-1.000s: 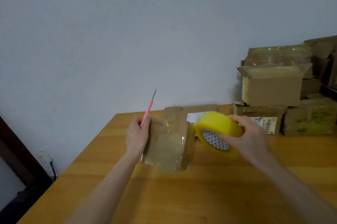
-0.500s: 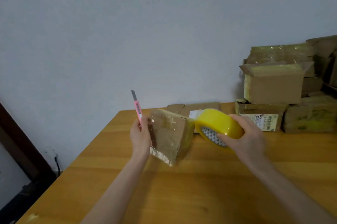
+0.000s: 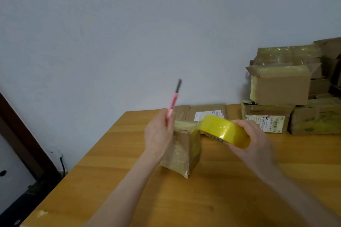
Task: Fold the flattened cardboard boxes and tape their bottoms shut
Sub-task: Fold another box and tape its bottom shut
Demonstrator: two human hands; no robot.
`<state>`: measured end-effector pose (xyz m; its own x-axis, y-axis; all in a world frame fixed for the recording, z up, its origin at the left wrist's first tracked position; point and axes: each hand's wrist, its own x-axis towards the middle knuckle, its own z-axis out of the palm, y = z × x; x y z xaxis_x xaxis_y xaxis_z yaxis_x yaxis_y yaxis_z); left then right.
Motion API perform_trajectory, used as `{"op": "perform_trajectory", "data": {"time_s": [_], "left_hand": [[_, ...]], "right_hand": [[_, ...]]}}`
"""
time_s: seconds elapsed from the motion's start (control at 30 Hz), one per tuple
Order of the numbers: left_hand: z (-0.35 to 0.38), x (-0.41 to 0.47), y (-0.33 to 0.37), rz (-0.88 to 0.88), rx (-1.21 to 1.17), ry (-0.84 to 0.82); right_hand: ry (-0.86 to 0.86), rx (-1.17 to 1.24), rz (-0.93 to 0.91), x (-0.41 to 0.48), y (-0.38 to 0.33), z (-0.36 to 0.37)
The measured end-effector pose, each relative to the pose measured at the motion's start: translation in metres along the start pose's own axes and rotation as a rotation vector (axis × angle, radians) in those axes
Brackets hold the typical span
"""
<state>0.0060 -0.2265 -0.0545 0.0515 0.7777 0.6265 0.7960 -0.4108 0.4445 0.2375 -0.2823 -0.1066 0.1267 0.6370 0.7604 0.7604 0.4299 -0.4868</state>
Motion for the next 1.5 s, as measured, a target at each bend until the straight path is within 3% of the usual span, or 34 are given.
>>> {"op": "perform_trajectory", "data": {"time_s": [0.1,0.23,0.33,0.43,0.83,1.07,1.2,1.37,1.5], "left_hand": [[0.017,-0.01,0.002,0.008,0.207,-0.058],[0.017,-0.036,0.0,-0.055,0.244,-0.006],[0.015,-0.051,0.0,0.063,0.23,0.023],[0.018,-0.055,-0.003,0.111,0.273,-0.067],[0.037,-0.038,-0.004,0.108,0.307,-0.027],[0.044,-0.016,-0.006,0.069,0.307,-0.041],[0.044,-0.012,-0.011,0.121,0.287,-0.076],[0.027,-0.004,-0.008,0.031,0.048,-0.18],[0.005,-0.009,0.006,0.179,0.125,-0.086]], "right_hand": [[-0.007,0.015,0.009,-0.003,0.003,-0.003],[-0.107,0.093,0.106,-0.002,0.003,-0.013],[-0.187,0.245,0.267,0.003,-0.004,-0.021],[-0.208,0.338,0.41,0.009,-0.004,-0.033],[-0.462,0.186,0.442,0.006,0.004,-0.077],[-0.343,0.216,0.447,0.004,0.003,-0.061],[-0.399,0.16,0.41,-0.001,0.008,-0.05],[-0.404,0.118,0.382,-0.007,0.012,-0.046],[-0.385,0.101,0.368,-0.009,0.01,-0.043]]}}
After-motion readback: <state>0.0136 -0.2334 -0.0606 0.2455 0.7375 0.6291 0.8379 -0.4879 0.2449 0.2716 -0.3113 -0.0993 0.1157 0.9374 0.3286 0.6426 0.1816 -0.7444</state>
